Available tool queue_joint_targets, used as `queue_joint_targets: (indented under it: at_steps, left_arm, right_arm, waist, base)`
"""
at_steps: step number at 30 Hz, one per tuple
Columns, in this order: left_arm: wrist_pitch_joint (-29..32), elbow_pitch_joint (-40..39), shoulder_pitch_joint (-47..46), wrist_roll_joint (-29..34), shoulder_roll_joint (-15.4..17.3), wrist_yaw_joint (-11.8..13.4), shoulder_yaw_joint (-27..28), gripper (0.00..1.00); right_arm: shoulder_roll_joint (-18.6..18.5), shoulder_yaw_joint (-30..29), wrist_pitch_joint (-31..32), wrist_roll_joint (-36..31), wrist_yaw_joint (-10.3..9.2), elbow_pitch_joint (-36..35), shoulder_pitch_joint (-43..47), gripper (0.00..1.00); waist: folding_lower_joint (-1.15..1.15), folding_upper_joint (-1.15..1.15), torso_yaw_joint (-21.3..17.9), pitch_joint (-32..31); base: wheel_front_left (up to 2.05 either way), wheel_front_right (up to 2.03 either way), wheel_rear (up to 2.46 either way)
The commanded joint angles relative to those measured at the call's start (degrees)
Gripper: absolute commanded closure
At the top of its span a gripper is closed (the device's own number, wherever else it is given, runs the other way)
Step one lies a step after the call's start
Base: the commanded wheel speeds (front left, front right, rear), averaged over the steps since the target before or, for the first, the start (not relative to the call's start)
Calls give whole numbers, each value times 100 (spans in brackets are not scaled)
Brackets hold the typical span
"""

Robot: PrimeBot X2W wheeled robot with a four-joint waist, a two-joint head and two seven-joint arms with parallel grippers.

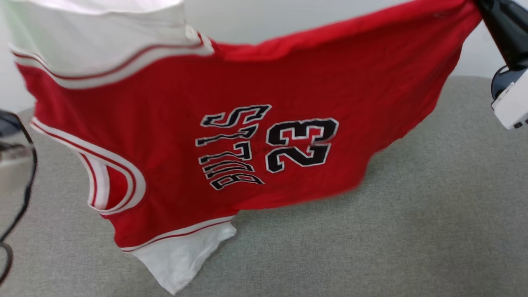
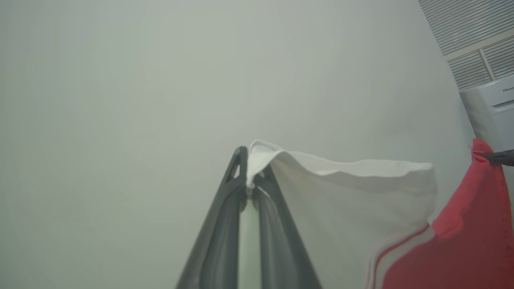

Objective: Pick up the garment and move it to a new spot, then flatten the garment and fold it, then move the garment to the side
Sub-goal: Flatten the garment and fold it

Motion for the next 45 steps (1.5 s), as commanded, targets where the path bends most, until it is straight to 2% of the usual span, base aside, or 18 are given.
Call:
queue_joint_targets:
  at_steps: [1,5,10,15,21,25,33,36,41,45]
  left_arm:
    - [35,80,-276,31,35,19,42,100]
    - [96,310,-869,86,86,-10,27,100]
    - [54,548,-1521,91,93,-162,-32,100]
    - [159,978,-2585,104,158,-394,-157,100]
    - [174,1700,-4062,199,50,-711,-425,100]
    - [138,2461,-5173,5,-306,-878,-545,100]
    - [-176,4234,-7389,317,-894,-1288,-992,100]
    - [-419,4948,-8020,484,-1109,-1384,-1135,100]
    - [-956,5938,-8357,641,-1442,-1493,-1325,100]
    - [-1500,6438,-7914,593,-1609,-1602,-1414,100]
  right_arm:
    - [103,-54,-77,-32,-2,-75,-126,100]
    - [220,-120,-155,-148,-2,-207,-347,100]
    - [187,-191,-304,-340,-2,-243,-620,100]
    - [315,-342,-538,-562,-2,-195,-1144,100]
    - [396,-459,-912,-907,-2,122,-1956,100]
    - [405,-420,-1137,-1178,-2,583,-2630,100]
    - [445,-389,-1799,-1731,-4,1817,-4297,100]
    - [353,-293,-2074,-1938,-4,2313,-4819,100]
    - [200,-173,-2598,-2161,-5,3168,-5371,100]
    - [143,26,-2991,-2328,-5,3740,-5281,100]
  waist:
    - [0,0,-69,99]
    - [0,0,-168,363]
    - [0,0,-204,693]
    - [0,0,-261,1336]
    - [0,0,-260,2177]
    - [0,0,-224,2693]
    - [0,0,-112,3498]
    - [0,0,-24,3725]
    - [0,0,163,3969]
    - [0,0,297,3965]
  base:
    - [0,0,0]
    - [0,0,0]
    - [0,0,0]
    - [0,0,0]
    - [0,0,0]
    - [0,0,0]
    - [0,0,0]
    - [0,0,0]
    - [0,0,0]
    - [0,0,0]
